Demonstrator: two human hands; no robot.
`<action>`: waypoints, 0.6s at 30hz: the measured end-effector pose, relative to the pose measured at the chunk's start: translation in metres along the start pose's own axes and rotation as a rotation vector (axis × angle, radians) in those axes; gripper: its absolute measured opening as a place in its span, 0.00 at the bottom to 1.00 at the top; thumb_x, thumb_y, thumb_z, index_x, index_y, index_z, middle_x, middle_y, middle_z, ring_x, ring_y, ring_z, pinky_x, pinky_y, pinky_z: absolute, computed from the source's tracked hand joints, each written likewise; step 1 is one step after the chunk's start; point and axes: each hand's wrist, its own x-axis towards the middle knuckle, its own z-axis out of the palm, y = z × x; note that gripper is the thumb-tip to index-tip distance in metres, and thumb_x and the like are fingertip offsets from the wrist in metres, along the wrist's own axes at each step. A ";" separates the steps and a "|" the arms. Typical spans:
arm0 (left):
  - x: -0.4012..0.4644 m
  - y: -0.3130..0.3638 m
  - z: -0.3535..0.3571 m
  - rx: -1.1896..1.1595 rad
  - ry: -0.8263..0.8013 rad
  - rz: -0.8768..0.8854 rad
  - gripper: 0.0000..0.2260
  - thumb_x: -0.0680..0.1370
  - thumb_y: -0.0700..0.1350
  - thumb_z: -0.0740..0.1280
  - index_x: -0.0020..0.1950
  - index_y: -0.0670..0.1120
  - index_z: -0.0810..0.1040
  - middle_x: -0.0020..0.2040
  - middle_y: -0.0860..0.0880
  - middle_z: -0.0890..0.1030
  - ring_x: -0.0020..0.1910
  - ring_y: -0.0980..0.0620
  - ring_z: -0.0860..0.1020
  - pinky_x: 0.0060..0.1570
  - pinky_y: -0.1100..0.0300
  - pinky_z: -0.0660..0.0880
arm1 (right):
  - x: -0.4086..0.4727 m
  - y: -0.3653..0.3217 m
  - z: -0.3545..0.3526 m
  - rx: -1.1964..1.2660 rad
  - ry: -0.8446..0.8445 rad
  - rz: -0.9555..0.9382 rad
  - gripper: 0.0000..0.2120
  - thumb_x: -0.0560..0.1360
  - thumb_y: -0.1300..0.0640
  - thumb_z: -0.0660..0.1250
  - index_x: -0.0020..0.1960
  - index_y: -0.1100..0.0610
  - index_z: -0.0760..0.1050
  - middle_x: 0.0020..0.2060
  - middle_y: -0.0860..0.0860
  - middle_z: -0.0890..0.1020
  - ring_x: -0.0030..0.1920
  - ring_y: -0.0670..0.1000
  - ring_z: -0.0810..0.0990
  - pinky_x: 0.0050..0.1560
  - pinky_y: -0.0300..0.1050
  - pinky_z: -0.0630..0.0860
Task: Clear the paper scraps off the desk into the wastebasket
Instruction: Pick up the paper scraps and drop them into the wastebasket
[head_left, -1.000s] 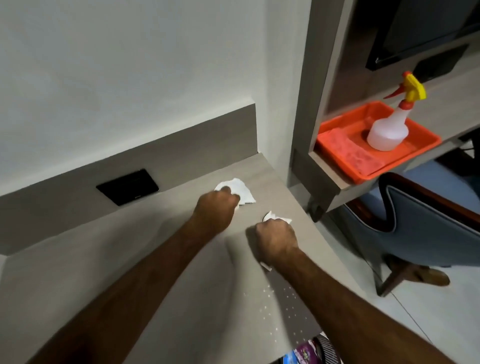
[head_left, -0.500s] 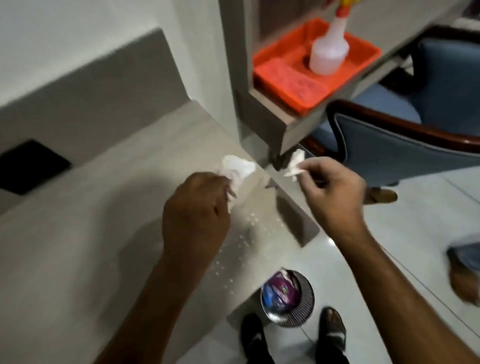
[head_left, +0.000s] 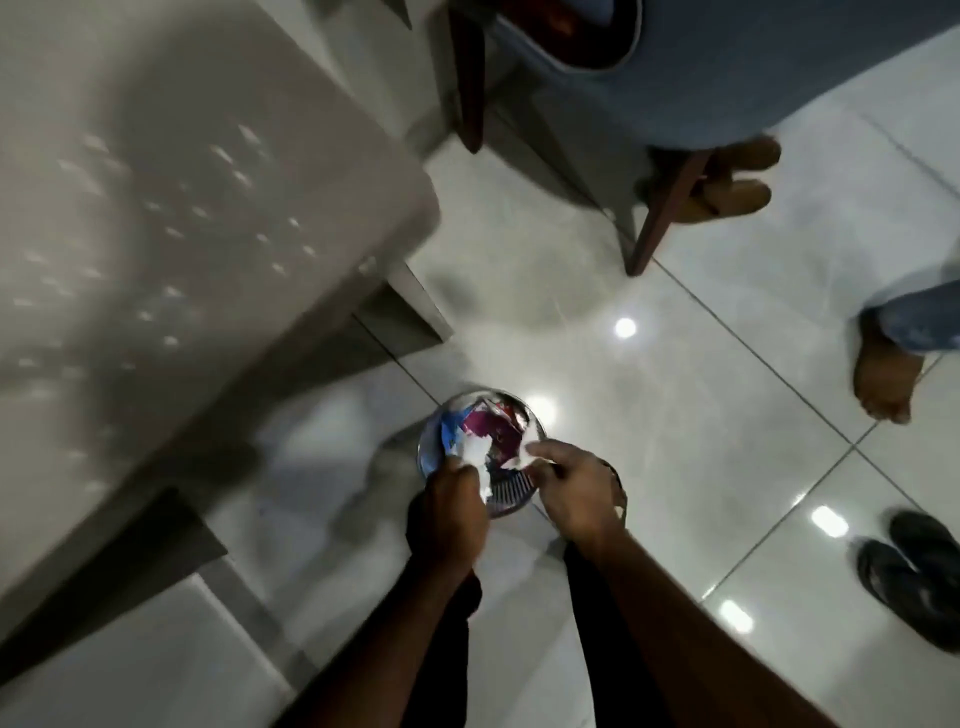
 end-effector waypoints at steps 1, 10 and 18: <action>0.015 -0.009 0.016 -0.002 -0.037 -0.017 0.12 0.78 0.43 0.62 0.58 0.44 0.80 0.62 0.43 0.78 0.60 0.42 0.78 0.59 0.50 0.76 | 0.011 0.009 0.012 -0.030 -0.067 0.024 0.12 0.74 0.67 0.68 0.53 0.56 0.85 0.54 0.54 0.85 0.53 0.49 0.82 0.50 0.18 0.64; 0.099 -0.032 0.067 -0.210 -0.106 -0.088 0.14 0.75 0.39 0.69 0.61 0.40 0.82 0.60 0.38 0.83 0.60 0.40 0.80 0.60 0.53 0.77 | 0.084 0.050 0.071 -0.141 -0.322 0.045 0.14 0.76 0.64 0.67 0.61 0.61 0.80 0.58 0.58 0.83 0.57 0.56 0.81 0.54 0.40 0.75; 0.018 0.013 -0.050 -0.251 0.245 0.084 0.15 0.76 0.36 0.67 0.63 0.39 0.80 0.58 0.38 0.83 0.56 0.39 0.82 0.56 0.51 0.79 | 0.019 -0.005 0.016 0.177 -0.058 -0.065 0.19 0.74 0.70 0.64 0.58 0.54 0.83 0.57 0.54 0.84 0.57 0.54 0.83 0.60 0.53 0.79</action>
